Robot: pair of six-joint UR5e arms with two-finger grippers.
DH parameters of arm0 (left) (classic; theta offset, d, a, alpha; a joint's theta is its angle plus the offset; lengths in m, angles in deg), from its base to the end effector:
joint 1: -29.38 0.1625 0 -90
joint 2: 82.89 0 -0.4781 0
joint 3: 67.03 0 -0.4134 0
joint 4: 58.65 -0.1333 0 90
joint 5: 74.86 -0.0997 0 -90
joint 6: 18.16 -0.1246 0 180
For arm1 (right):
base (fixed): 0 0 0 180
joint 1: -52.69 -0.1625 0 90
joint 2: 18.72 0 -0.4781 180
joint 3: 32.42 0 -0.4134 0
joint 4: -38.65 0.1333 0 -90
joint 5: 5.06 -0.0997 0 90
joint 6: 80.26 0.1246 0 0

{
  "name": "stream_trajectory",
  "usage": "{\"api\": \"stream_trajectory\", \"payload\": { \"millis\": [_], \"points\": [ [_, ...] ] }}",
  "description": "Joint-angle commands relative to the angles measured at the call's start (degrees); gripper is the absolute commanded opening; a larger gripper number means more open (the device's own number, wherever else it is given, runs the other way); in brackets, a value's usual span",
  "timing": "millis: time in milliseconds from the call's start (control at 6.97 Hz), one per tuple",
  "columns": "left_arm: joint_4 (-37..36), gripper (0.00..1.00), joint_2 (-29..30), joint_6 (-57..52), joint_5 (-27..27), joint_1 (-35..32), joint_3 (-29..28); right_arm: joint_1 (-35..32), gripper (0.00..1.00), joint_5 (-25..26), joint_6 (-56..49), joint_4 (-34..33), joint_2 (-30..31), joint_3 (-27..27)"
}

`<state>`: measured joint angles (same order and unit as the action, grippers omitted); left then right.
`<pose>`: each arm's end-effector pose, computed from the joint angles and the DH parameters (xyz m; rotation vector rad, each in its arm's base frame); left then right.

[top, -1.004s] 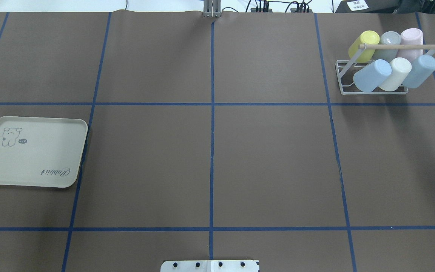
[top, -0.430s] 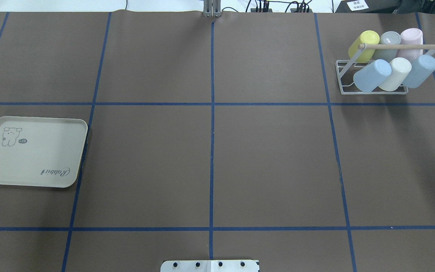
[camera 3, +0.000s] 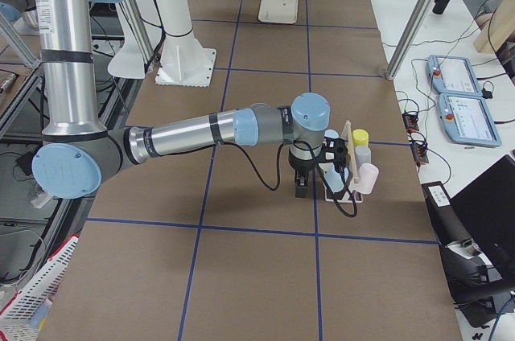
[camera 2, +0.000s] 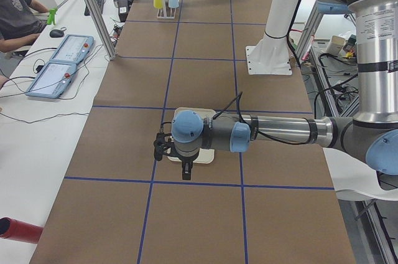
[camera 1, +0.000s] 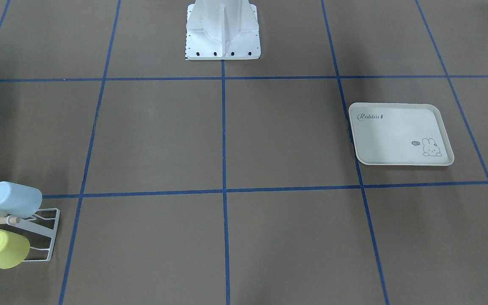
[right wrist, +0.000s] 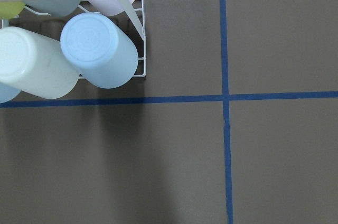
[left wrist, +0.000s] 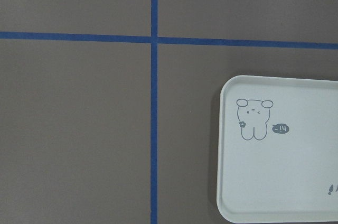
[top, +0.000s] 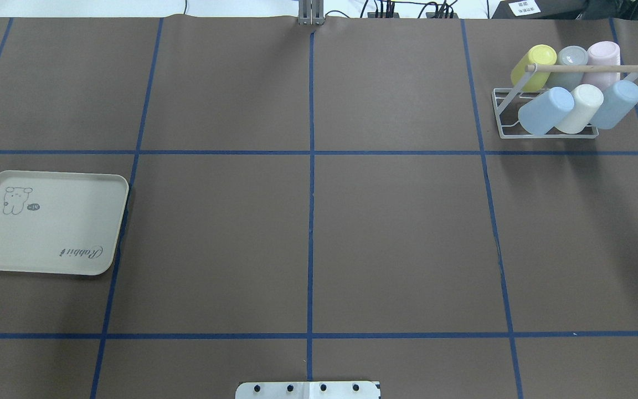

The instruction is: Transfer IKEA cup to right arm and place on rack

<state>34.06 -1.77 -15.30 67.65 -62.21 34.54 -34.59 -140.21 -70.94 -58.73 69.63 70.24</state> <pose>-0.0468 -0.4444 0.6816 0.0774 0.9166 -0.0289 0.0201 -0.5255 0.6134 0.0315 -0.7948 0.0614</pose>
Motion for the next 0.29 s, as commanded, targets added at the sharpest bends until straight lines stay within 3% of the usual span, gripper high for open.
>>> {"api": "stream_trajectory", "payload": {
  "millis": [0,143],
  "points": [
    [0.8,1.0,0.62,0.12,0.05,-0.43,1.0,0.0,1.0,0.07,0.0,0.0,-0.02,-1.66],
    [0.8,1.0,0.7,-0.05,0.05,-0.43,1.17,0.0,1.0,-0.02,0.17,0.0,-0.02,-2.37]
  ]
}}
